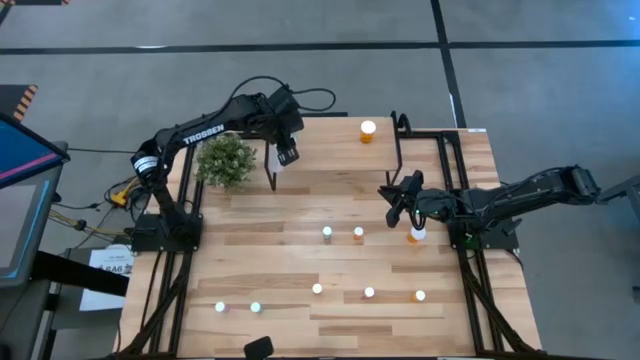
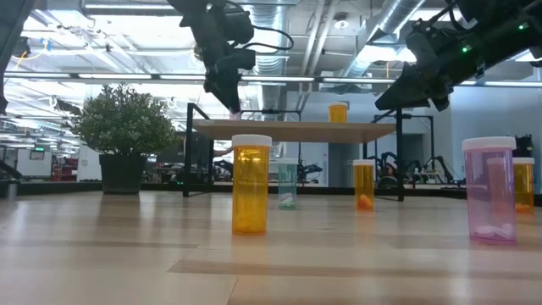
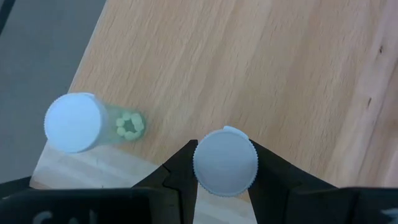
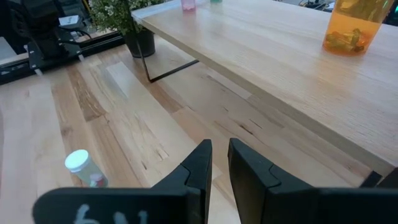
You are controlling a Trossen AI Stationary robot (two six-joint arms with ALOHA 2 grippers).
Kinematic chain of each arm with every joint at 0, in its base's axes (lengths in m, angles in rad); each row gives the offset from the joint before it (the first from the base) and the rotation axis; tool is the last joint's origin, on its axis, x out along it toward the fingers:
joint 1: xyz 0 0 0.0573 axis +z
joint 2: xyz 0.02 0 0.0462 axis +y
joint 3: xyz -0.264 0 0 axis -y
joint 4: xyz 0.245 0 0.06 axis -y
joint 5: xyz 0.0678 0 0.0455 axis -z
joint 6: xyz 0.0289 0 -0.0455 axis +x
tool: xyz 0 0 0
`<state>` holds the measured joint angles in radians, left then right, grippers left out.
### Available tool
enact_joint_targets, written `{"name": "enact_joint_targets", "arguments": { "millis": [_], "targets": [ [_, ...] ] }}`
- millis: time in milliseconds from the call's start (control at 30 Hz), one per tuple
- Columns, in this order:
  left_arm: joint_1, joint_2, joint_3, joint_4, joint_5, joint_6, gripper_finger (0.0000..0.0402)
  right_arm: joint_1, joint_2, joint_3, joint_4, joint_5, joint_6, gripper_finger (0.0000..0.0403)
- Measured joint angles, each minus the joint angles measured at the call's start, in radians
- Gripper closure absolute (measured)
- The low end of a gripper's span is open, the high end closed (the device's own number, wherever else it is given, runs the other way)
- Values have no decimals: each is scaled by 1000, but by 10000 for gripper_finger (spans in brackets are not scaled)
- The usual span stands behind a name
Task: Pick and place medicine bottles onto shelf by color
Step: Put the top pink small pill bottle on the shelf
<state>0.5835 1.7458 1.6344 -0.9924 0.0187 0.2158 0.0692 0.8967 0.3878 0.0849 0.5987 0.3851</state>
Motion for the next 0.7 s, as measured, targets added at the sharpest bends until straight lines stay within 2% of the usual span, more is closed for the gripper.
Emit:
{"name": "enact_joint_targets", "arguments": {
  "millis": [200, 300, 700],
  "targets": [
    [0, 0, 0, -6, -6, -19, 298, 0, 0, 0, -2, 0, 0, 327],
    [0, 3, -1, -30, -38, -27, 287, 0, 0, 0, -2, 0, 0, 327],
    [-12, 2, 5, -50, -51, -20, 243, 0, 0, 0, -2, 0, 0, 327]
  ]
}}
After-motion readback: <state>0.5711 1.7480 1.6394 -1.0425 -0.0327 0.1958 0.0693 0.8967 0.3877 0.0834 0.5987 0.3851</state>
